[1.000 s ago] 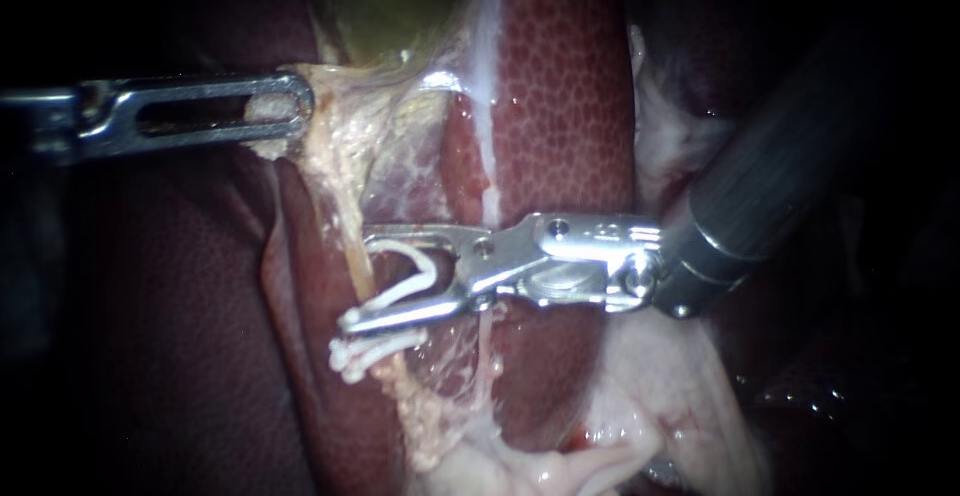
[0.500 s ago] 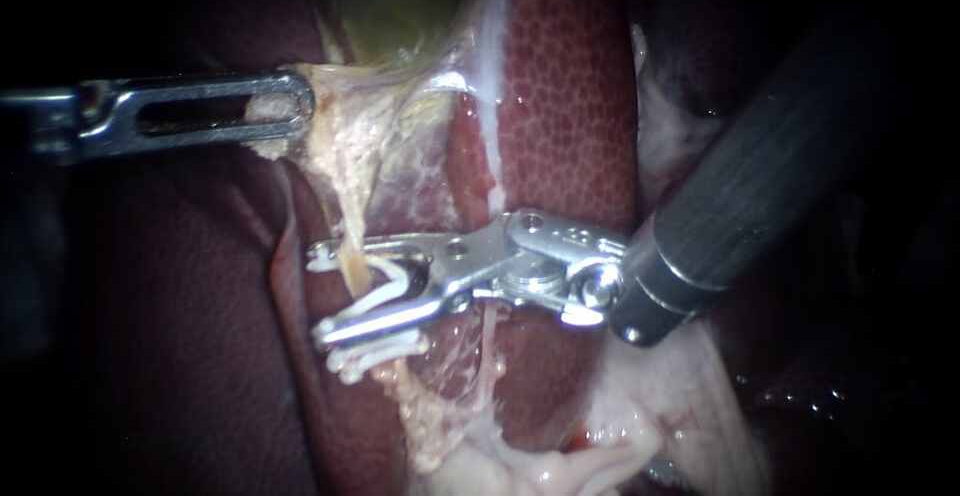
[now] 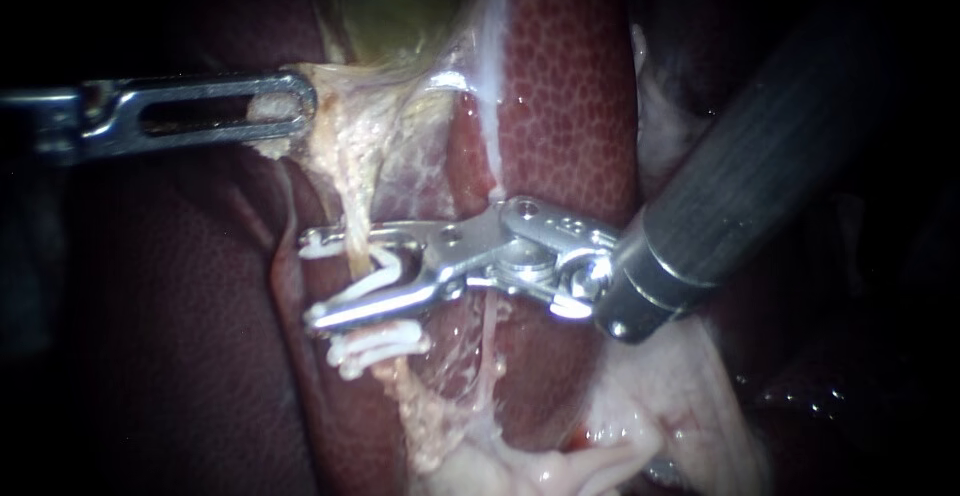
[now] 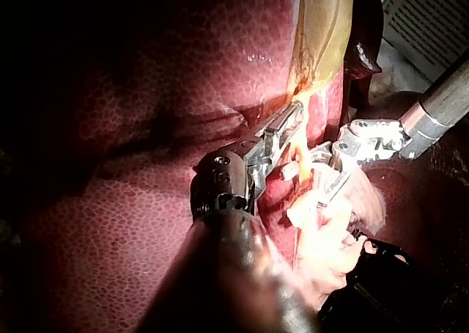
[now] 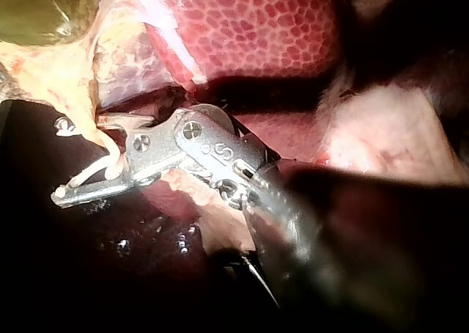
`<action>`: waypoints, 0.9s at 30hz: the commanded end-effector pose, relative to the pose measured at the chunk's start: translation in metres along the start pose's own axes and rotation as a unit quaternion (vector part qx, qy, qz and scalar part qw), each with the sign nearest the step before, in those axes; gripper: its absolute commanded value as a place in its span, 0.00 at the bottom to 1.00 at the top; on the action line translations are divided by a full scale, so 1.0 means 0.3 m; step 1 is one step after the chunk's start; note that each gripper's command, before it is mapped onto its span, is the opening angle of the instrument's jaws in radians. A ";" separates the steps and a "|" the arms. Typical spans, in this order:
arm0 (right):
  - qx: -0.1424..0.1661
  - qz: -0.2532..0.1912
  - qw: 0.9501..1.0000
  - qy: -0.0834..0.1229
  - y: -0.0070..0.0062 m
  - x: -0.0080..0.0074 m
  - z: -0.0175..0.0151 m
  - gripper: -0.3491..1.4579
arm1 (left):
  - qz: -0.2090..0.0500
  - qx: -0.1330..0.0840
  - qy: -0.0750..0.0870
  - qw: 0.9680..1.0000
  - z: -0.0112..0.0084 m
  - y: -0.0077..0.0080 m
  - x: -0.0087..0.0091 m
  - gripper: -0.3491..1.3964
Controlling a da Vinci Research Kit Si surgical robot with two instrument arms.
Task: Clipping third clip left tube
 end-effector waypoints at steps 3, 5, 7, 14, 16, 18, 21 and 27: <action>0.001 0.003 1.000 -0.001 0.0004 -0.0005 0.000 0.50 | 0.000 0.000 0.000 1.000 0.0001 0.0000 0.0001 0.08; 0.002 0.003 1.000 -0.001 0.0007 -0.0008 -0.001 0.48 | 0.000 0.000 0.000 1.000 0.0002 0.0000 0.0002 0.08; 0.002 0.003 1.000 -0.001 0.0012 -0.0010 -0.001 0.46 | 0.000 0.000 0.000 1.000 0.0002 0.0000 0.0003 0.08; 0.002 0.003 1.000 -0.001 0.0025 -0.0017 -0.003 0.42 | 0.000 -0.002 -0.001 1.000 0.0002 0.0000 0.0003 0.08; 0.003 0.003 1.000 0.000 0.0023 -0.0017 -0.003 0.39 | 0.000 -0.002 -0.001 1.000 0.0002 0.0000 0.0003 0.08; 0.004 0.003 1.000 0.000 0.0022 -0.0018 -0.004 0.36 | 0.000 -0.002 -0.001 1.000 0.0002 0.0000 0.0003 0.08; 0.004 0.003 1.000 0.000 0.0021 -0.0018 -0.004 0.33 | 0.000 -0.002 -0.001 1.000 0.0002 0.0000 0.0003 0.08; 0.005 0.003 1.000 0.000 0.0021 -0.0019 -0.004 0.27 | 0.000 -0.002 -0.001 1.000 0.0002 -0.0001 0.0003 0.08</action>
